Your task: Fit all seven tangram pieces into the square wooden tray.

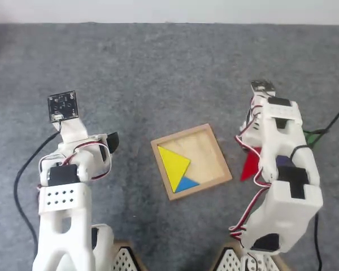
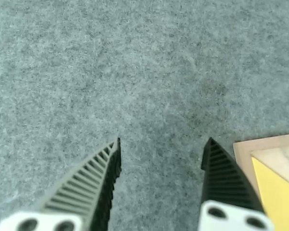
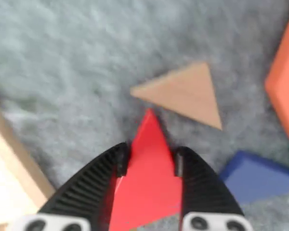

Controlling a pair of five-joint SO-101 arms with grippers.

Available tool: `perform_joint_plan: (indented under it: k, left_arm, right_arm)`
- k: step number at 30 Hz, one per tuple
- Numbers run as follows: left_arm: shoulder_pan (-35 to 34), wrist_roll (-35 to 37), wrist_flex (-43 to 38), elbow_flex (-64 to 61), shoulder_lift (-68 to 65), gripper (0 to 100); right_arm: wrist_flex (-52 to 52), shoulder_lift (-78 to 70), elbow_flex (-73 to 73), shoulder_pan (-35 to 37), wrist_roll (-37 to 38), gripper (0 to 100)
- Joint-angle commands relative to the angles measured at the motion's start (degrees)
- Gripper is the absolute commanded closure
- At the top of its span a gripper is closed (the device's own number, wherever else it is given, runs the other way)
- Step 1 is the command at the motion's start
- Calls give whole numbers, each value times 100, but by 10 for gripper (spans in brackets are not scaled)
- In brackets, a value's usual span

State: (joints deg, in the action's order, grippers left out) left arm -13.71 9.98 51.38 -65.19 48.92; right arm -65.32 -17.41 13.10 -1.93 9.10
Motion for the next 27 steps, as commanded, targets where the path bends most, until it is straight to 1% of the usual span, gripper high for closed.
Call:
perform_joint_plan:
  k: [1,5,9,11,13,15,18,20,23,25,27]
  left_arm:
    - [-35,-44,-105,48,35,731]
    - [-35,-44,-105,48,35,731]
    - [-26,-44,-105,48,35,731]
    - [-26,-44,-105,48,35,731]
    - [-26,-44,-105,48,35,731]
    - [-18,-44,-105,48,35,731]
    - [-26,-44,-105,48,35,731]
    - [-26,-44,-105,48,35,731]
    - [-35,-44,-105,40,35,731]
    - [-35,-44,-105,40,35,731]
    - [-35,-44,-105,40,35,731]
  right_arm:
    - [-4,66,-615,198,-70,894]
    - [-171,101,-897,101,0,890]
    - [-189,101,-1108,-84,422,888]
    - [-189,48,-1433,-259,571,864]
    - [-233,40,-1776,-462,765,817]
    - [-242,40,-2066,-567,1178,757]
    - [-242,4,-2198,-593,2031,677]
    - [-312,-127,-2207,-611,2444,658]
    - [-462,-497,-2207,-620,3033,659]
    - [-356,-752,-2251,-673,3068,658]
    - [-198,-980,-2462,-831,2778,656]
